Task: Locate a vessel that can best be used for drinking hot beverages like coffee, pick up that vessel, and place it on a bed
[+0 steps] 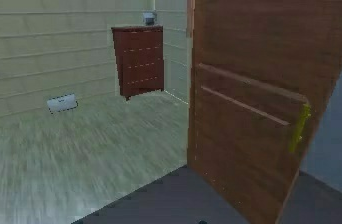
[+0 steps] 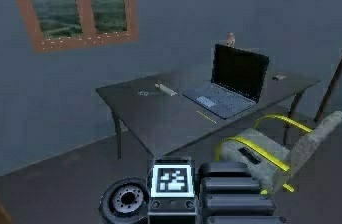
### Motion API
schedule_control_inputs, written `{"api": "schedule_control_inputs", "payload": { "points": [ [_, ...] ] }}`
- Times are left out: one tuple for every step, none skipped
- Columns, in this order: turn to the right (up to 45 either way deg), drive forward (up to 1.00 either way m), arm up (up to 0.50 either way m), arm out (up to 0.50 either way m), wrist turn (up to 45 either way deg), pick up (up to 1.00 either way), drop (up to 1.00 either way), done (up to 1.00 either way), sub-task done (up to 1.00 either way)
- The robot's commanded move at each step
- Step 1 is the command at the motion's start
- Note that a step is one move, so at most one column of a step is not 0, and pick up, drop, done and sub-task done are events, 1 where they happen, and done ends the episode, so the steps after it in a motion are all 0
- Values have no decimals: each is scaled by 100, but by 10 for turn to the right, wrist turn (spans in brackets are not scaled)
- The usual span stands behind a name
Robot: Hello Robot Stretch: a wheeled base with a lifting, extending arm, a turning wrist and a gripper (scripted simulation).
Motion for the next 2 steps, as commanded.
{"api": "schedule_control_inputs", "payload": {
  "points": [
    [-360,0,0,0,0,0,0,0,0],
    [-30,0,0,0,0,0,0,0,0]
  ]
}}
